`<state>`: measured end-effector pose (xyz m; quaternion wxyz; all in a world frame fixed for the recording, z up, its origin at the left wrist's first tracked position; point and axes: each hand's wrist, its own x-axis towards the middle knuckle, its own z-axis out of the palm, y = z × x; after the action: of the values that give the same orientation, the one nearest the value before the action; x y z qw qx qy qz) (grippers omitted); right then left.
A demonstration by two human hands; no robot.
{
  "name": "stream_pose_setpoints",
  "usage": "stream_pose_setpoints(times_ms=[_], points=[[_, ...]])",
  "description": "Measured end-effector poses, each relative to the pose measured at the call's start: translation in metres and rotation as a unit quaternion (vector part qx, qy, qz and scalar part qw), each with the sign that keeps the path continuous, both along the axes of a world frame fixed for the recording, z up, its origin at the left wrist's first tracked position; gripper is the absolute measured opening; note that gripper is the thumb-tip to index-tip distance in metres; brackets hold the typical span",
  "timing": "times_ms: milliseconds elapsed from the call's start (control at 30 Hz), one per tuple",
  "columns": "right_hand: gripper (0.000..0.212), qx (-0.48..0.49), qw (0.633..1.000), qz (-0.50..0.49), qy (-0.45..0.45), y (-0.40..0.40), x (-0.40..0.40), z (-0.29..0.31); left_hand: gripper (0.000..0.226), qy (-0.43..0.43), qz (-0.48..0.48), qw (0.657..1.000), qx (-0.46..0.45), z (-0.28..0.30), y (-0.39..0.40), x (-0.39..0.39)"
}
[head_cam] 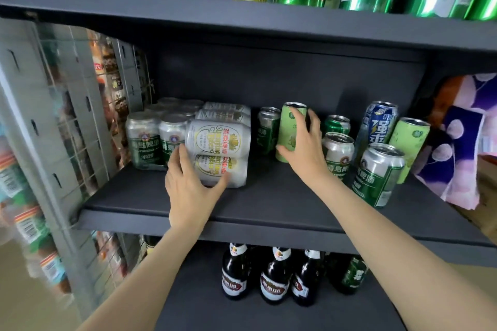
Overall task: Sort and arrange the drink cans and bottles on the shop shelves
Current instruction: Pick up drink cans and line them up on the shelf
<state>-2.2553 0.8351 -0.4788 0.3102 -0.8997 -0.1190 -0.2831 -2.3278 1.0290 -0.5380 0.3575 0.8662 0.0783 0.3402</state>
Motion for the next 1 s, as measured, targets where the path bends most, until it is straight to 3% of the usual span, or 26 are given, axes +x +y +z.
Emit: stream_pose_setpoints(times_ms=[100, 200, 367, 500, 700, 800, 900, 1000], points=[[0.083, 0.044, 0.997, -0.044, 0.047, 0.010, 0.033, 0.004, 0.099, -0.039, 0.017, 0.999, 0.024, -0.004, -0.004, 0.000], [0.076, 0.085, 0.989, -0.101, 0.070, 0.019, 0.064, 0.006, 0.099, -0.045, 0.029, 0.998, 0.039, -0.006, -0.003, 0.003], [0.059, 0.161, 0.979, -0.125, -0.005, 0.032, 0.060, 0.001, 0.098, -0.042, 0.040, 0.996, 0.063, -0.008, 0.000, 0.004], [0.061, 0.186, 0.981, -0.024, -0.048, 0.028, -0.001, -0.006, 0.091, -0.044, 0.034, 0.998, 0.044, -0.007, 0.002, 0.002], [0.061, 0.189, 0.977, 0.093, -0.044, -0.032, -0.106, 0.001, 0.062, -0.102, -0.016, 0.992, -0.070, -0.003, -0.006, -0.028], [0.061, 0.191, 0.978, 0.085, -0.009, -0.065, -0.133, 0.004, 0.058, -0.104, -0.151, 0.981, -0.062, 0.006, -0.044, -0.050], [0.061, 0.188, 0.979, 0.079, -0.007, -0.083, -0.145, 0.006, 0.071, 0.033, -0.380, 0.924, -0.025, 0.015, -0.093, -0.059], [0.062, 0.201, 0.976, 0.086, 0.004, -0.088, -0.149, 0.007, 0.082, 0.142, -0.460, 0.875, -0.057, 0.018, -0.129, -0.058]])
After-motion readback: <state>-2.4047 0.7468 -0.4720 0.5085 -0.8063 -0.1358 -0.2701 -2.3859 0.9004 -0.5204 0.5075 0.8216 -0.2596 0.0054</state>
